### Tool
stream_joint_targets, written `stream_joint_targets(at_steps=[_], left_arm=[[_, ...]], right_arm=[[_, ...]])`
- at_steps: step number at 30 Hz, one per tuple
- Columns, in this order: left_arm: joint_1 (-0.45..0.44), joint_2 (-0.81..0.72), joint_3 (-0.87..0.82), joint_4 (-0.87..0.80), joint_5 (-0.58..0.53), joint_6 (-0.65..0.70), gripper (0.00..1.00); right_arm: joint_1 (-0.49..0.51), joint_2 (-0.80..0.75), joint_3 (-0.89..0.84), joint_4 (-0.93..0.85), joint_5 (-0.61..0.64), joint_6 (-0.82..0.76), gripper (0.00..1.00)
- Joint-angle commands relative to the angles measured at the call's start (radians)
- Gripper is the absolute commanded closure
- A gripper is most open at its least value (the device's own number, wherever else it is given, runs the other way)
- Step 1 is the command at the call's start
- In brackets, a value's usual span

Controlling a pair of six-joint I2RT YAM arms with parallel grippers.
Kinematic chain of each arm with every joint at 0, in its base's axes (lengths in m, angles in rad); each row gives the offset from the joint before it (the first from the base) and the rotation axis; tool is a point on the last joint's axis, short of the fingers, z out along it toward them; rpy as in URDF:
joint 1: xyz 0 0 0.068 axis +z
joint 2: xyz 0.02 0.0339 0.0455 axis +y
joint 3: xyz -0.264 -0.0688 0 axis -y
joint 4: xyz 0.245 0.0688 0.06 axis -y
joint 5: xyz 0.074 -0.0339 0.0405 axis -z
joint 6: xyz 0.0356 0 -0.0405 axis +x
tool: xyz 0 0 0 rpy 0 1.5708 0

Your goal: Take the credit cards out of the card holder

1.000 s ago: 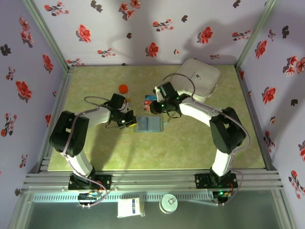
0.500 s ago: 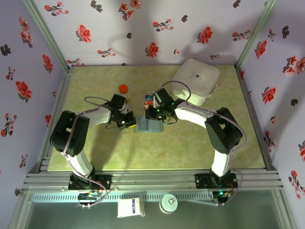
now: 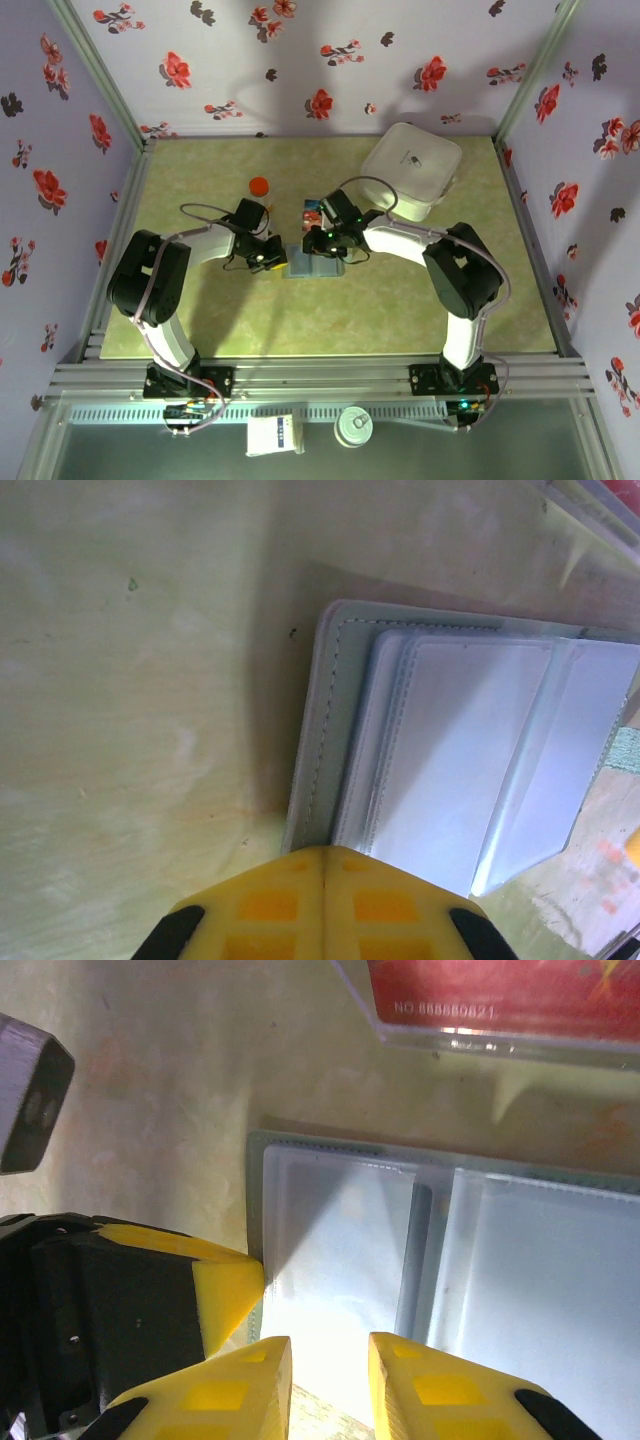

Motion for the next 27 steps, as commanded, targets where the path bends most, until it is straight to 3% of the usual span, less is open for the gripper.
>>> stream_joint_targets(at_steps=[1, 14, 27], left_arm=[[-0.006, 0.011, 0.002, -0.029, -0.009, 0.013, 1.0], [-0.007, 0.014, 0.005, -0.023, -0.017, 0.016, 1.0], [-0.005, 0.008, 0.005, -0.025, -0.03, 0.018, 1.0]], right_arm=[[0.011, 0.025, -0.009, 0.022, -0.019, 0.026, 0.73], [0.018, 0.069, 0.013, 0.014, -0.039, 0.034, 0.73], [0.022, 0.101, 0.037, 0.028, -0.058, 0.037, 0.81]])
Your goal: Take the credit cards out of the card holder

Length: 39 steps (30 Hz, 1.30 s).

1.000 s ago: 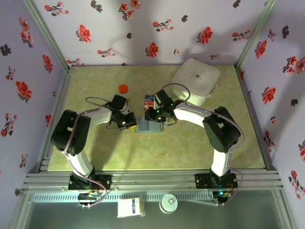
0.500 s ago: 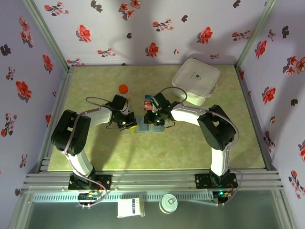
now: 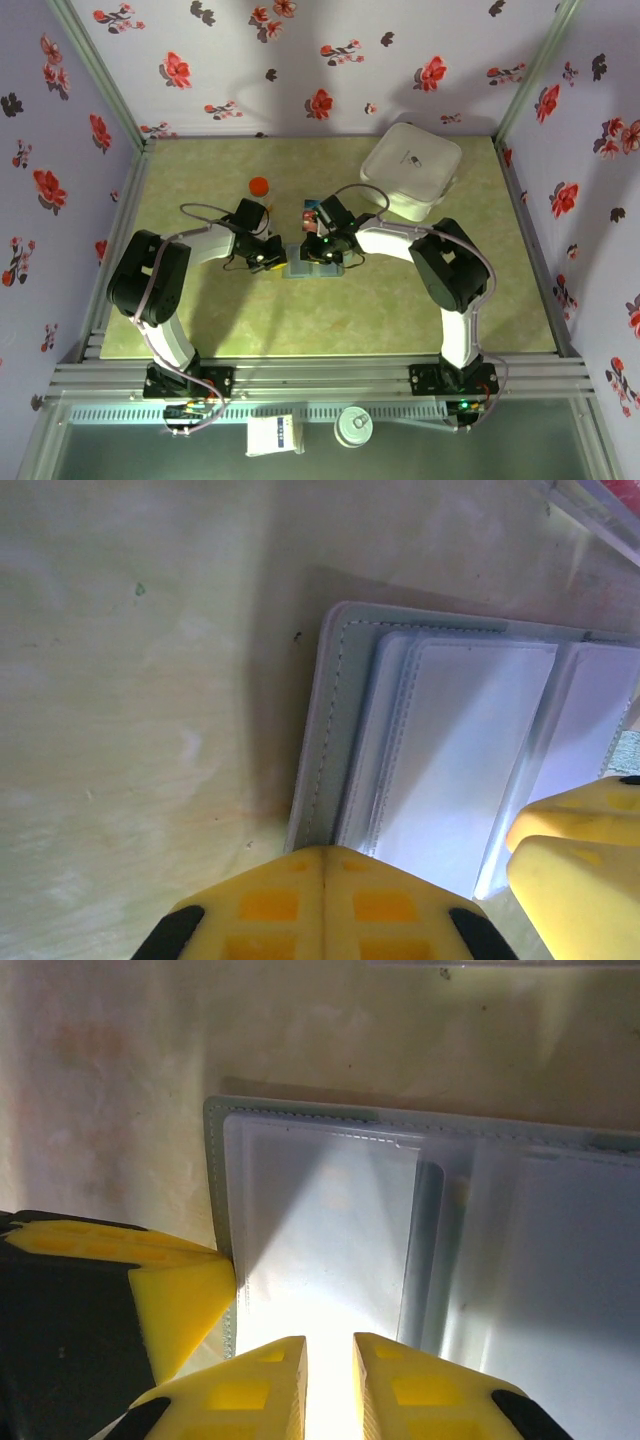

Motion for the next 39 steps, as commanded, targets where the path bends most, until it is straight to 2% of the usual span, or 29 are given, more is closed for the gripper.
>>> stream_joint_targets(at_steps=[1, 8, 11, 27, 39], left_arm=[[-0.005, 0.008, 0.005, -0.025, -0.022, 0.018, 1.0], [-0.004, 0.007, 0.005, -0.025, -0.023, 0.017, 1.0], [-0.005, 0.007, 0.005, -0.027, -0.023, 0.02, 1.0], [-0.004, 0.005, 0.008, -0.037, -0.027, 0.024, 1.0], [-0.001, -0.005, 0.019, -0.045, -0.034, 0.023, 1.0]], right_arm=[[0.009, 0.022, 0.024, 0.005, -0.014, 0.011, 0.82], [0.009, 0.032, 0.028, 0.005, -0.01, 0.011, 0.83], [0.008, 0.036, 0.031, -0.005, -0.002, 0.009, 0.79], [0.004, -0.007, 0.029, -0.113, 0.093, -0.033, 0.8], [-0.02, -0.035, -0.038, -0.009, 0.028, -0.01, 0.83]])
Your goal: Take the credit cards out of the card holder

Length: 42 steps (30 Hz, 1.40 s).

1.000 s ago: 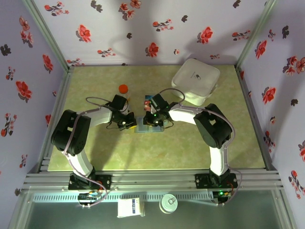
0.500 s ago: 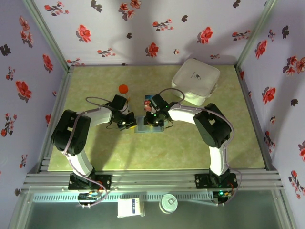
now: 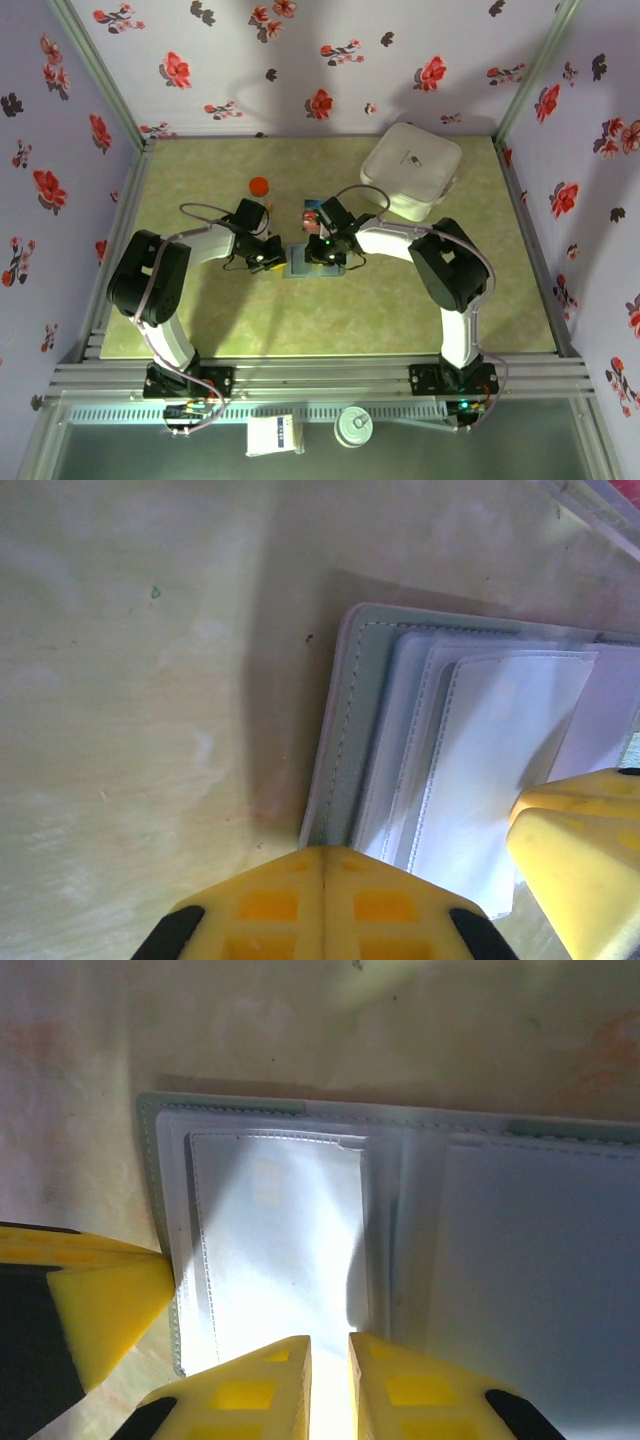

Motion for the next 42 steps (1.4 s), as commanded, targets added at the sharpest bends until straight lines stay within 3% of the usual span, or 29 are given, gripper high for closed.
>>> stream_joint_targets(at_steps=[1, 14, 19, 26, 42], left_arm=[[-0.002, -0.007, 0.02, -0.044, -0.023, 0.019, 1.0], [-0.001, -0.079, 0.032, -0.018, -0.011, -0.034, 1.0], [-0.005, -0.084, 0.058, 0.011, 0.022, -0.07, 0.95], [-0.025, -0.032, 0.078, 0.07, 0.066, -0.107, 0.86], [-0.037, 0.047, 0.067, 0.102, 0.065, -0.12, 0.8]], right_arm=[[-0.013, -0.035, -0.031, 0.035, -0.026, 0.012, 0.83], [-0.047, -0.05, -0.099, 0.126, -0.073, 0.043, 0.84], [-0.056, -0.052, -0.124, 0.171, -0.095, 0.061, 0.84], [-0.068, -0.053, -0.155, 0.227, -0.123, 0.091, 0.84], [-0.099, -0.045, -0.213, 0.338, -0.191, 0.136, 0.86]])
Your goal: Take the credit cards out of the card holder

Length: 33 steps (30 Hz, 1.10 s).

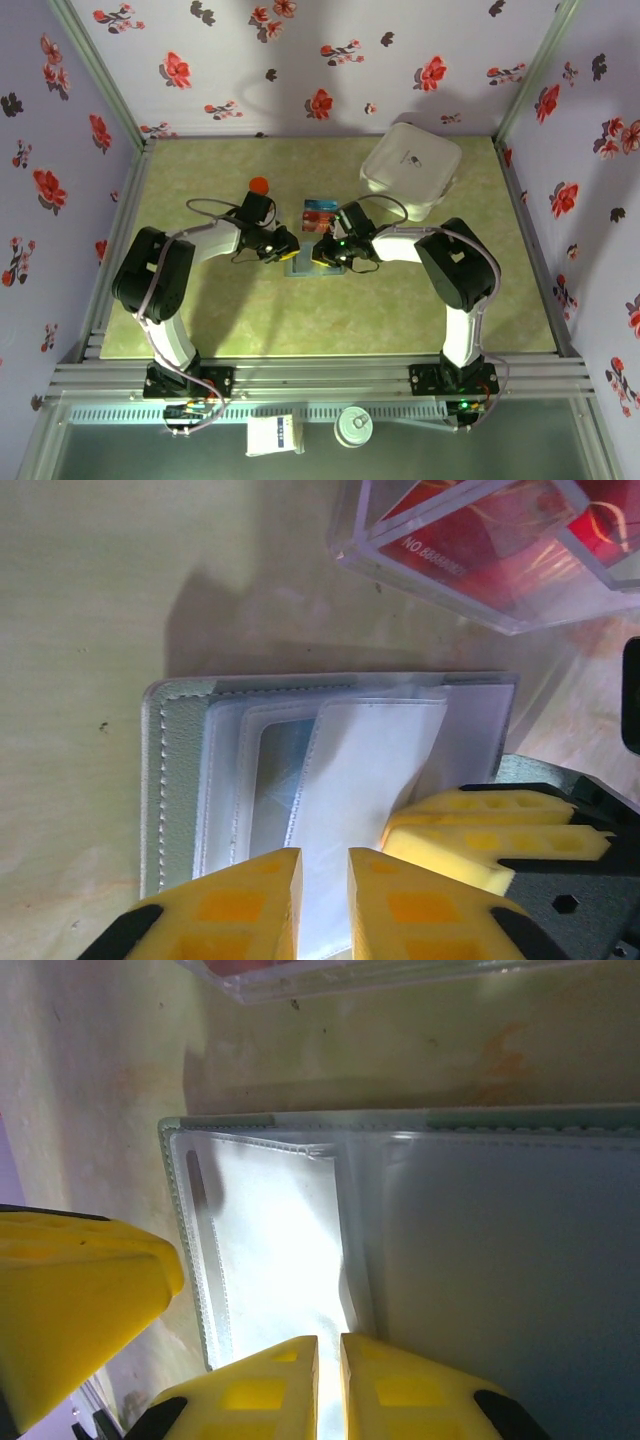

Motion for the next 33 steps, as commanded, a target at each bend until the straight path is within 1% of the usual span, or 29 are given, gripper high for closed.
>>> stream_joint_targets(at_steps=[1, 6, 17, 21, 23, 33], left_arm=[[-0.009, 0.017, 0.004, 0.011, 0.004, -0.01, 0.79], [-0.011, 0.026, 0.002, 0.01, -0.002, -0.014, 0.75], [-0.023, 0.038, 0.006, 0.015, -0.007, -0.019, 0.72], [-0.027, 0.041, 0.011, 0.016, -0.006, -0.022, 0.72], [-0.028, 0.039, 0.011, 0.022, -0.004, -0.025, 0.73], [-0.028, 0.009, 0.011, 0.038, 0.004, -0.035, 0.83]], right_arm=[[-0.01, -0.012, -0.02, 0.031, -0.023, 0.021, 0.86], [-0.018, -0.013, -0.029, 0.054, -0.038, 0.03, 0.86], [-0.028, -0.009, -0.053, 0.089, -0.058, 0.042, 0.86], [-0.029, -0.01, -0.056, 0.095, -0.061, 0.044, 0.86], [-0.029, -0.011, -0.059, 0.097, -0.063, 0.045, 0.86], [-0.029, -0.03, -0.058, 0.113, -0.071, 0.054, 0.85]])
